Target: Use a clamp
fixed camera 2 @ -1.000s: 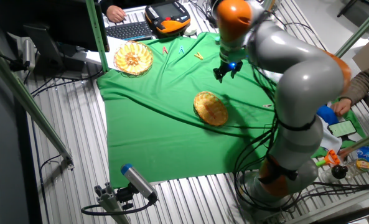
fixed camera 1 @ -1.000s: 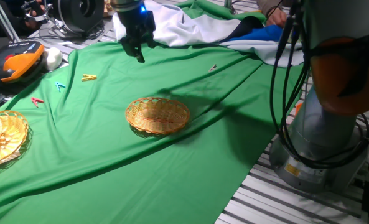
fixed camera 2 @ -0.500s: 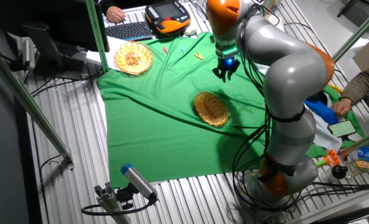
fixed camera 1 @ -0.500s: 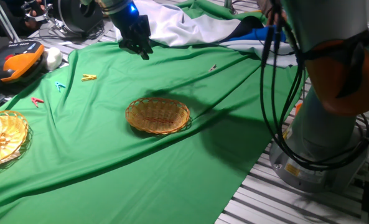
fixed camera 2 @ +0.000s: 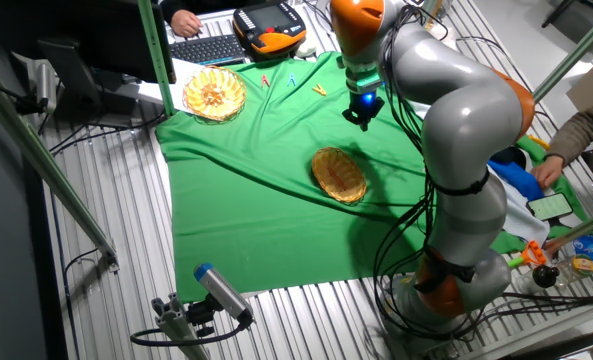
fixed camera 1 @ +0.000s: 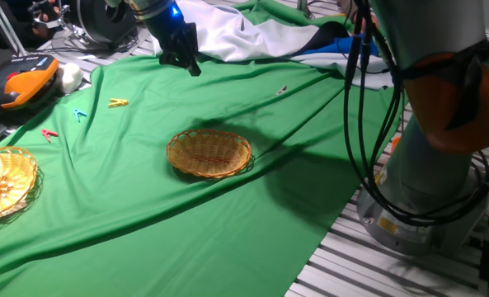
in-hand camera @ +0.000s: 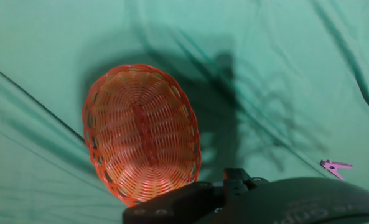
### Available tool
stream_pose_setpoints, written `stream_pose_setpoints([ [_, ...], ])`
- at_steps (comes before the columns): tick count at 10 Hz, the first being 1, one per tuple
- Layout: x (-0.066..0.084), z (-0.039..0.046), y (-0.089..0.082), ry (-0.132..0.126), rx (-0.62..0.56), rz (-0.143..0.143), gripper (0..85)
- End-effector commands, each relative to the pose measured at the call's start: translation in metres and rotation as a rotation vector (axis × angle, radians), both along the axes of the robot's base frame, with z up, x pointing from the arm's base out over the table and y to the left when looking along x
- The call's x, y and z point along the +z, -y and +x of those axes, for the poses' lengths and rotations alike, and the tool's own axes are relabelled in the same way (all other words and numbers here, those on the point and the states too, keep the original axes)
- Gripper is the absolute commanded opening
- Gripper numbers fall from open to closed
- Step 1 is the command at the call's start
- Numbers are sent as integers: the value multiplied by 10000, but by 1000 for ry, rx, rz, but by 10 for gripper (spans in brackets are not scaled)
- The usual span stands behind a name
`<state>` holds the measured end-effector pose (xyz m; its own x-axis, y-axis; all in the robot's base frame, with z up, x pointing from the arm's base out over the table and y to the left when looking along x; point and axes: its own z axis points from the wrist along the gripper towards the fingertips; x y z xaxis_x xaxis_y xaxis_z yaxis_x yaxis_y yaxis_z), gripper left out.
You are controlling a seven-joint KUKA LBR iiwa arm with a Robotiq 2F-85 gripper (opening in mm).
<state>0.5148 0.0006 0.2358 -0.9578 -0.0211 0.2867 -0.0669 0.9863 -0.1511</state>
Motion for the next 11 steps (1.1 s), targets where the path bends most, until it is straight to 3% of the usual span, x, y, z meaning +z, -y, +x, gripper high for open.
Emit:
stream_pose_setpoints([
  [1,0,0,2,1,-6,0,0],
  [4,1,0,2,-17,47,14,0],
  [7,1,0,2,-12,36,16,0],
  [8,1,0,2,19,31,27,0],
  [9,1,0,2,87,14,84,0],
  [10,1,0,2,84,-13,96,0],
  [11,1,0,2,77,-37,81,0],
])
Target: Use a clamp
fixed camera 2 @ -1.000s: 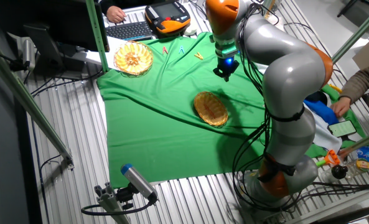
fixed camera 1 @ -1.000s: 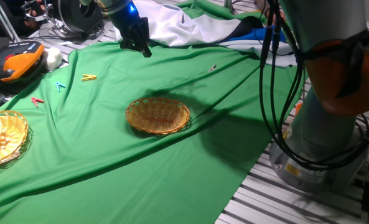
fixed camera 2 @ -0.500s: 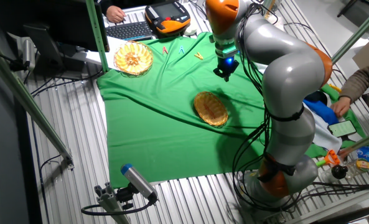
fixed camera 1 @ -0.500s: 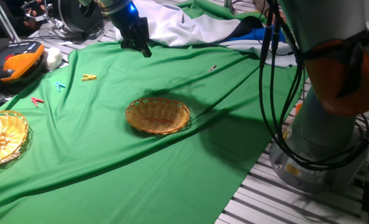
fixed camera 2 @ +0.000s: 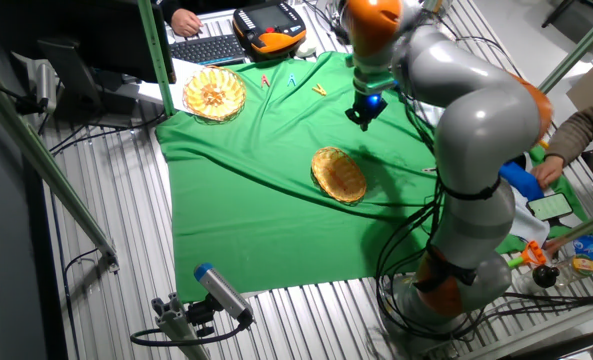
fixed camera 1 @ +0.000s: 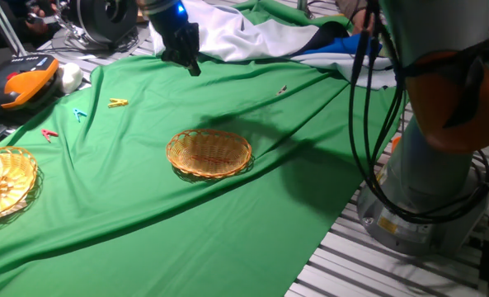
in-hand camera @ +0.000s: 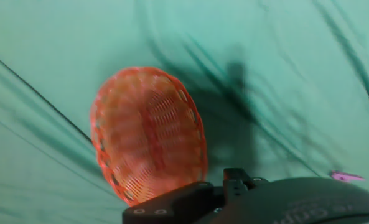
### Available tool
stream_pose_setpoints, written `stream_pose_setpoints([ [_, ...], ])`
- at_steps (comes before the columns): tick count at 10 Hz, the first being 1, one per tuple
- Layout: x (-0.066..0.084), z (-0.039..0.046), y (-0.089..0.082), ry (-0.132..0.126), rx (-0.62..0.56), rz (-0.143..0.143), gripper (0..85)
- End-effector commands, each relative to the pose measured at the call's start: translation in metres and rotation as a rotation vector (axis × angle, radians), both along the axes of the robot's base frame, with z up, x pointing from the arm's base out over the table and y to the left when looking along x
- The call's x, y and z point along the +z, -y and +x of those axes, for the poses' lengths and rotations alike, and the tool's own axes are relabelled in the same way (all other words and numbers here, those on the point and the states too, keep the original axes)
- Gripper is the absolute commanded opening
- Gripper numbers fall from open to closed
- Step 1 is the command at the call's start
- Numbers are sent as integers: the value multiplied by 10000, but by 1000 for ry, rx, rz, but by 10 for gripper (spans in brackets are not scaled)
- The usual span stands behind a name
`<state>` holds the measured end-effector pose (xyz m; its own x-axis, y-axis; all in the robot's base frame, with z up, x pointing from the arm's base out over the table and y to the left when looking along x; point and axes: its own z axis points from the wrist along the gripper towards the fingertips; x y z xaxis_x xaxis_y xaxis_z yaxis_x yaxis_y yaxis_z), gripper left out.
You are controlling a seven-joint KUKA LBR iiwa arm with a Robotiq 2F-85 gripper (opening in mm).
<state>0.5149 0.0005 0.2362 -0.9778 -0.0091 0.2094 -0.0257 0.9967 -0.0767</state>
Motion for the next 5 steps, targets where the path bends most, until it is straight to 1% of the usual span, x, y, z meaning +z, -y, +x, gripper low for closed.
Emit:
stream_pose_setpoints([
  [1,-4,-1,0,4,-28,-18,0],
  [2,-4,-1,0,35,-60,-27,0],
  [3,-4,-1,0,46,-73,-42,0],
  [4,-4,-1,0,54,-98,-39,0],
  [5,-4,-1,0,64,-93,1,0],
])
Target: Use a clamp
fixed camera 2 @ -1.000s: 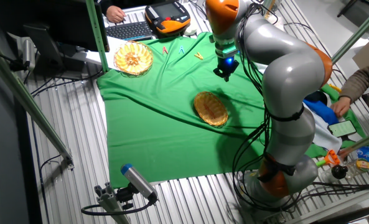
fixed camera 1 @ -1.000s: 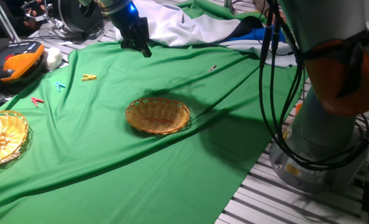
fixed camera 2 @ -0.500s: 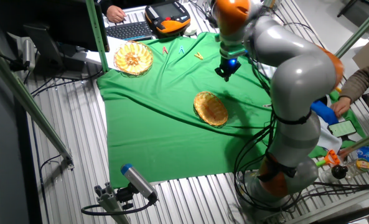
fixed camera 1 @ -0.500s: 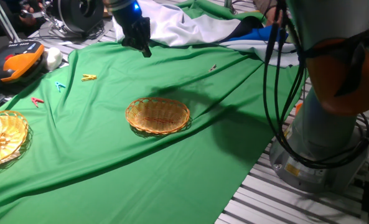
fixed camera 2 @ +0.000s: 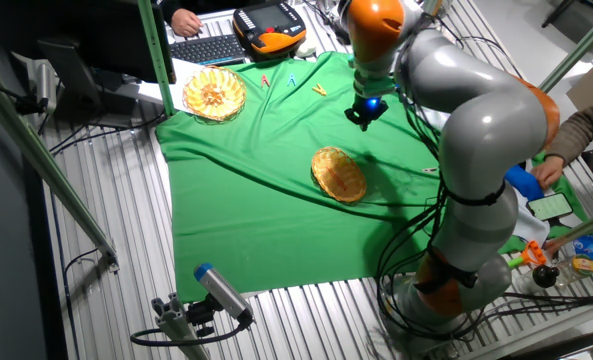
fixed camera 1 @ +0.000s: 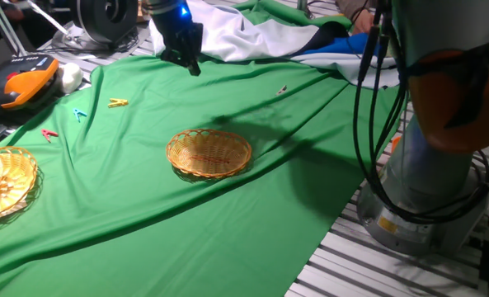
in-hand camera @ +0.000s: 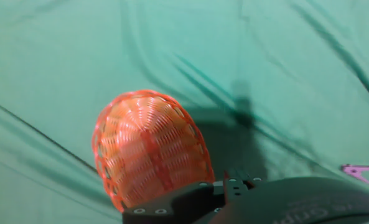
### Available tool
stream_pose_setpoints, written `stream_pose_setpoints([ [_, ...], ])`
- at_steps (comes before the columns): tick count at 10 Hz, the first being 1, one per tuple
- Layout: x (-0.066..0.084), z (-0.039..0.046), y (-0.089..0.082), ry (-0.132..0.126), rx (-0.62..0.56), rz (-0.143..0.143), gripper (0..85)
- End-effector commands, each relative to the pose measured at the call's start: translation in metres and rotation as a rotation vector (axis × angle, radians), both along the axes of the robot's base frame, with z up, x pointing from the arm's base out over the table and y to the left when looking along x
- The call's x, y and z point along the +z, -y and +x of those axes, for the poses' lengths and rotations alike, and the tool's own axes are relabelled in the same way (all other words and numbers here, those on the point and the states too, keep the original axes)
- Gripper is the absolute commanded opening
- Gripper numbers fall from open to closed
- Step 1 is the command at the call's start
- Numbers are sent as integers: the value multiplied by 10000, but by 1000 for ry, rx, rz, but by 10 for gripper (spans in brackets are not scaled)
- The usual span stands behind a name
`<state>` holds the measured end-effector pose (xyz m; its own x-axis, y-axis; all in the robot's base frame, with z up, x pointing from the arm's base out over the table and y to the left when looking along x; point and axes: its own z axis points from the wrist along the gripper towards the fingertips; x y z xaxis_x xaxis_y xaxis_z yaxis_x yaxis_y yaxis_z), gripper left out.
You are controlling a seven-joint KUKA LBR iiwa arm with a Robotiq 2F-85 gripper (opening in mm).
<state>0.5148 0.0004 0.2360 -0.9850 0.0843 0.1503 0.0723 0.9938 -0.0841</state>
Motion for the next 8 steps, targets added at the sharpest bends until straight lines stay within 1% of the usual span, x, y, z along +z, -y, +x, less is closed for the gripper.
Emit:
stream_pose_setpoints([
  [1,-2,0,-1,-24,21,-34,0],
  [2,-2,0,-1,-40,34,-102,0],
  [3,-2,0,-1,-31,-1,-106,0],
  [4,-28,12,65,-5,-9,-133,170],
  [5,-101,36,248,11,-9,-139,340],
  [7,-203,79,582,13,6,-135,340],
  [8,-231,91,775,12,12,-125,340],
])
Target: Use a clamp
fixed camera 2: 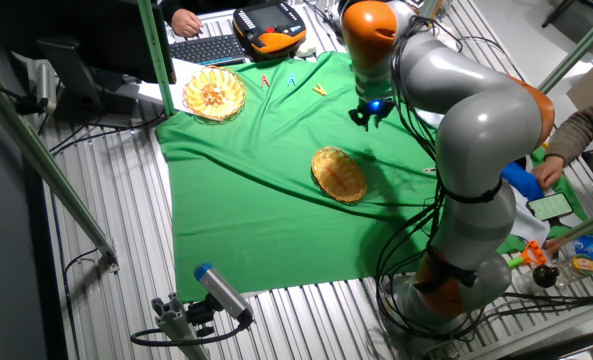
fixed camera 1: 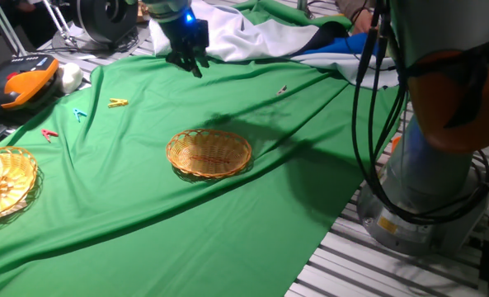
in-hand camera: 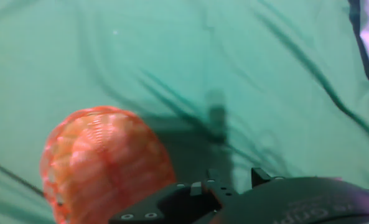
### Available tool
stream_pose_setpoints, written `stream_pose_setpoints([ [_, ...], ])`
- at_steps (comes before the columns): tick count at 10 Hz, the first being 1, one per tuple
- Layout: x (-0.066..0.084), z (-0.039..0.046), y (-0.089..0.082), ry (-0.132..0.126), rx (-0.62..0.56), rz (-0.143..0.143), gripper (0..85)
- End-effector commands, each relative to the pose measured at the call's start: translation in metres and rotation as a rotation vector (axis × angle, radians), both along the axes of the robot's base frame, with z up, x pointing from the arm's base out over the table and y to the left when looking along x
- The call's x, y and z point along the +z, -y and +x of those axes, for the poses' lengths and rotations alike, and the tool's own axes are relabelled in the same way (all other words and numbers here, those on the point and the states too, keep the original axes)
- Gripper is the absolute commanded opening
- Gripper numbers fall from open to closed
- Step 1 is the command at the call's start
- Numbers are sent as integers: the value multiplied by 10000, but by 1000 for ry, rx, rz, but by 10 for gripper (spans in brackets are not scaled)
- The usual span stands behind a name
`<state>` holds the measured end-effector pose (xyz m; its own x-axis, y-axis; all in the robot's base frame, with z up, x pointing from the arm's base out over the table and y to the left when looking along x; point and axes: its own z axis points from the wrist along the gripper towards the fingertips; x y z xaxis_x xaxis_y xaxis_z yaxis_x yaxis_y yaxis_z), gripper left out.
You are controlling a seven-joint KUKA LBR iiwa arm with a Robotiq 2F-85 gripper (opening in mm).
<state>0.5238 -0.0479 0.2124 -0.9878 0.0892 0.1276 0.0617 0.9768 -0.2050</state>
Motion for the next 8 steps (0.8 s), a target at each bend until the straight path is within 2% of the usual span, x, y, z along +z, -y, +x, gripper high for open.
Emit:
stream_pose_setpoints([
  [1,-28,-5,487,1,2,8,340],
  [2,-61,-17,674,8,17,17,340],
  [4,-79,-47,951,5,30,19,340],
  [5,-103,-93,1105,14,43,26,340],
  [6,-131,-128,1189,25,56,28,340],
  [7,-160,-133,1257,21,97,37,340],
  [8,-185,-99,1296,15,145,63,170],
])
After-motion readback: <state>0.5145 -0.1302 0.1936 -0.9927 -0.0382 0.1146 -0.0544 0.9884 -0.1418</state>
